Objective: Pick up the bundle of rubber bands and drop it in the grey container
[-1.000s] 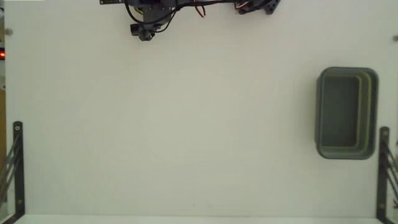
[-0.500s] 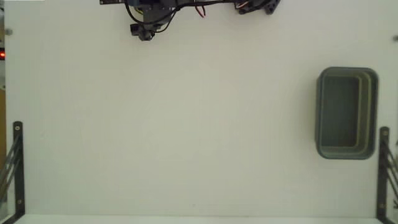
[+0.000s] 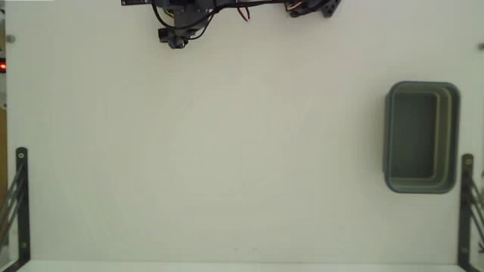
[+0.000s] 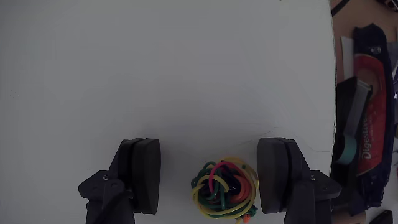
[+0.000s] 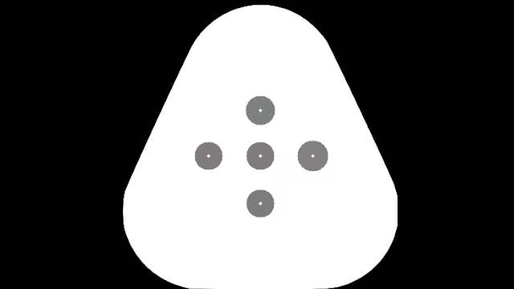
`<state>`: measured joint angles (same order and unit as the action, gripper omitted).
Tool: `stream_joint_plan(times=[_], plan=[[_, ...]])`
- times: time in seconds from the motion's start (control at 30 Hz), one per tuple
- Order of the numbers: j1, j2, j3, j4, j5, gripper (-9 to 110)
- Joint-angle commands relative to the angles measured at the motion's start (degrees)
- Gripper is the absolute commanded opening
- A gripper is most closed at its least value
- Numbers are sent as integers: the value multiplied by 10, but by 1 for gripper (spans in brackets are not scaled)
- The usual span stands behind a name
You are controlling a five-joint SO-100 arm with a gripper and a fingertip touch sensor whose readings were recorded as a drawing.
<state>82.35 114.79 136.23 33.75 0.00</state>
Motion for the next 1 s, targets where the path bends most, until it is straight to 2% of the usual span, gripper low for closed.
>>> stream_joint_plan(times=[0.0, 0.97], plan=[[9, 9, -1, 2, 0, 94], [9, 9, -1, 2, 0, 87]])
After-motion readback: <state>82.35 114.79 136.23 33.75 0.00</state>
